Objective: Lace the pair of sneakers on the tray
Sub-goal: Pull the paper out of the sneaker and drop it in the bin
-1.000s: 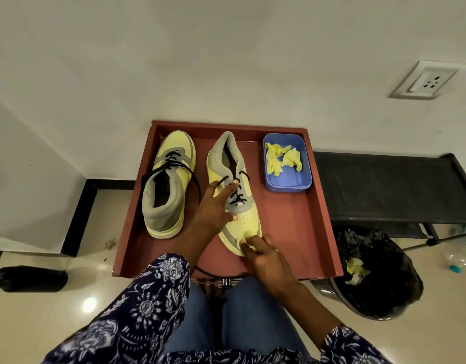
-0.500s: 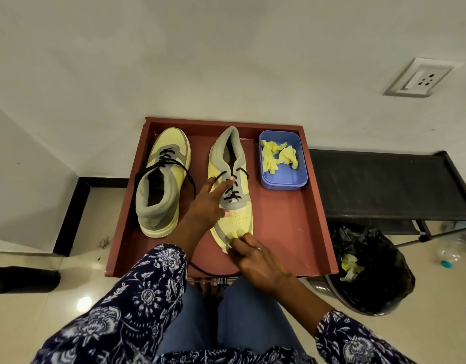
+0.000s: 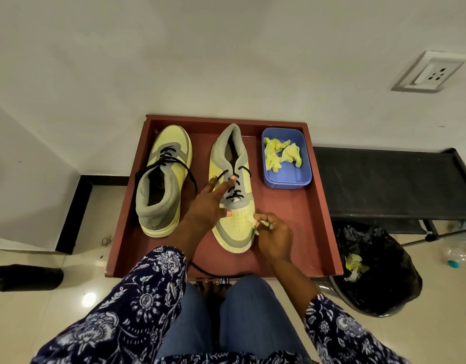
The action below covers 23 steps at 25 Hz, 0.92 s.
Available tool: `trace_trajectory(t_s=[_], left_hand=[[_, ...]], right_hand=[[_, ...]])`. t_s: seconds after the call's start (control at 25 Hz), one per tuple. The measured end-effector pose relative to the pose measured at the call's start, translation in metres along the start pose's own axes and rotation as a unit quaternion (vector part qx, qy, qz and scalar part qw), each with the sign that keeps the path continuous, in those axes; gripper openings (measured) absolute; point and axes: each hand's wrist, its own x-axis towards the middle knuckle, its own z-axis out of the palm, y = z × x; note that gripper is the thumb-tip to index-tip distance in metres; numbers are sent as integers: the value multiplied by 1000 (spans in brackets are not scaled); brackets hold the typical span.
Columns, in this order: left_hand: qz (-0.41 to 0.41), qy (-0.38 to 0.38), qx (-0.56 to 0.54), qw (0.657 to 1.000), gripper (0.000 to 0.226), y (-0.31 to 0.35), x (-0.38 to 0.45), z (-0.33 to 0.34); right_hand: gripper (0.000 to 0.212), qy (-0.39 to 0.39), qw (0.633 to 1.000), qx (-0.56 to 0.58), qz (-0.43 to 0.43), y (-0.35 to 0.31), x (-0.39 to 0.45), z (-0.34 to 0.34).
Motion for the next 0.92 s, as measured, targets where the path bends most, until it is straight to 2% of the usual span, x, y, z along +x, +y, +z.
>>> trace_trajectory(t_s=[0.12,0.28,0.56,0.76,0.92], left_hand=[[-3,-3,-7,1000,81,-3,1,2],[-5,-12,1,1000,80,-5,4,3],[-4,-15,12,1000,80,-6,4,4],[7,-25,16,1000,80,-5,5,-1],[35,-77,18,996,93,-9,1,-12]], right_hand=[[24,-24,999,-4,47,-10,28,2],[15,-29,999,-4,41,-17,45,5],[25,-23,993,-83,-78,-5,-11,-1],[27,-90,971,-143,-167,6,-43,-6],[25,-25,981,-112,-156,-5,-20,-4]])
